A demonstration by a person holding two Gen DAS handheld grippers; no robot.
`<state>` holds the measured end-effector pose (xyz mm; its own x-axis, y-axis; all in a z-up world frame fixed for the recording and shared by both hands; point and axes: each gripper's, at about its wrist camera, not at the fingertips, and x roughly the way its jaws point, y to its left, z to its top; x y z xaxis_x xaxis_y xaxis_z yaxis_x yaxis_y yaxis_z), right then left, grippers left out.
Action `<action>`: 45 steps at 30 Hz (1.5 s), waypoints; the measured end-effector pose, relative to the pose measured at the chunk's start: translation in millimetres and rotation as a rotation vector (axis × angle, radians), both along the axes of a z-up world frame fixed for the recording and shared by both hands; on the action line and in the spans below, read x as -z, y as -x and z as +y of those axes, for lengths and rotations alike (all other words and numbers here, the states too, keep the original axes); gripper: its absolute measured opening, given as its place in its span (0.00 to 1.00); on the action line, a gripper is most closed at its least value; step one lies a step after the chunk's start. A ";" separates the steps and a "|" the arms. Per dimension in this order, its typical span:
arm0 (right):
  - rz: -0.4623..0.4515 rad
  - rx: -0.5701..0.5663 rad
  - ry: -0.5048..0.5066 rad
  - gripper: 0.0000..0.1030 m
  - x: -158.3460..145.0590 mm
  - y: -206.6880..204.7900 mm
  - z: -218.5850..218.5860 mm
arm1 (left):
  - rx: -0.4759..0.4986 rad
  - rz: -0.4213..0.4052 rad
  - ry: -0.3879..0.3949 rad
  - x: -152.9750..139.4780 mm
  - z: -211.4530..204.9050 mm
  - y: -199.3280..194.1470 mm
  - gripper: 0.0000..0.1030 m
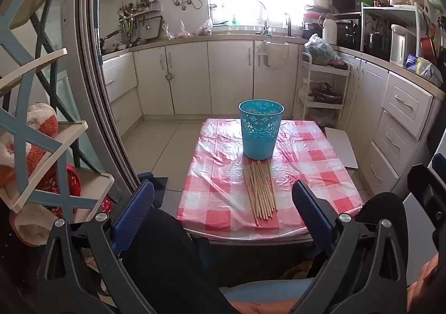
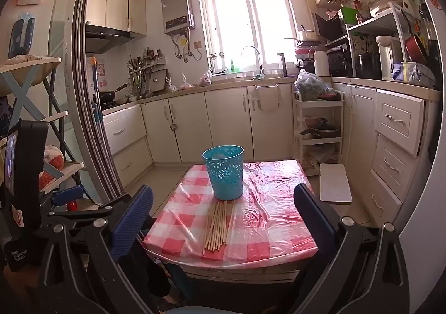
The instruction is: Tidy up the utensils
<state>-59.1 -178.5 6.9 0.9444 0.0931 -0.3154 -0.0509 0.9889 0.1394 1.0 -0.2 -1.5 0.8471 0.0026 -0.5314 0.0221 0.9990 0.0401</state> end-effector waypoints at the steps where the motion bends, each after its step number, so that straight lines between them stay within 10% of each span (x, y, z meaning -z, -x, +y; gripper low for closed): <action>1: -0.010 -0.001 -0.001 0.94 0.1 0.7 -0.2 | 0.000 0.007 0.000 1.0 0.1 -0.7 0.93; 45: 0.047 -0.016 -0.039 0.94 6.3 3.2 -7.0 | -0.020 0.032 0.027 3.1 4.8 9.9 0.93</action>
<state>-62.2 -185.5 0.6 0.9270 0.1208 -0.3550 -0.0588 0.9818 0.1806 -8.9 4.6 -4.6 0.8299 0.0047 -0.5580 0.0027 0.9999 0.0124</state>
